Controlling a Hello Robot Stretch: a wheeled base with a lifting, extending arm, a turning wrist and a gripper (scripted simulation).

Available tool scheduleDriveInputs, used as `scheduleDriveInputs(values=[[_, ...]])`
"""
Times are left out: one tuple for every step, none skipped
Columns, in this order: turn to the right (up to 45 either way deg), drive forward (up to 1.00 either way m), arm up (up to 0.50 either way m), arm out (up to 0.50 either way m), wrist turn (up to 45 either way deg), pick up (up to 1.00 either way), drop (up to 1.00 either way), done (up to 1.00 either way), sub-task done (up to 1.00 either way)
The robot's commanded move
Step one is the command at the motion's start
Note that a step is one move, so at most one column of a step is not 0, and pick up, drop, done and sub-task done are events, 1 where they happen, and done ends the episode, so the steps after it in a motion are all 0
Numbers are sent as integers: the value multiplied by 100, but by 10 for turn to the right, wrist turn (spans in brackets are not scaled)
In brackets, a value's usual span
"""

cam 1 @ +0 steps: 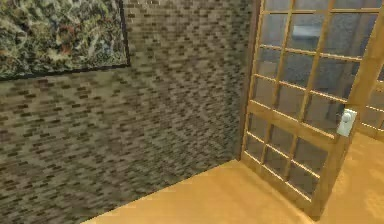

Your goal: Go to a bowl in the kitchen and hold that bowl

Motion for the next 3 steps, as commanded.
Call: scheduleDriveInputs(values=[[450, 0, 0, 0, 0, 0, 0, 0, 0], [450, 0, 0, 0, 0, 0, 0, 0, 0], [450, 0, 0, 0, 0, 0, 0, 0, 0]])
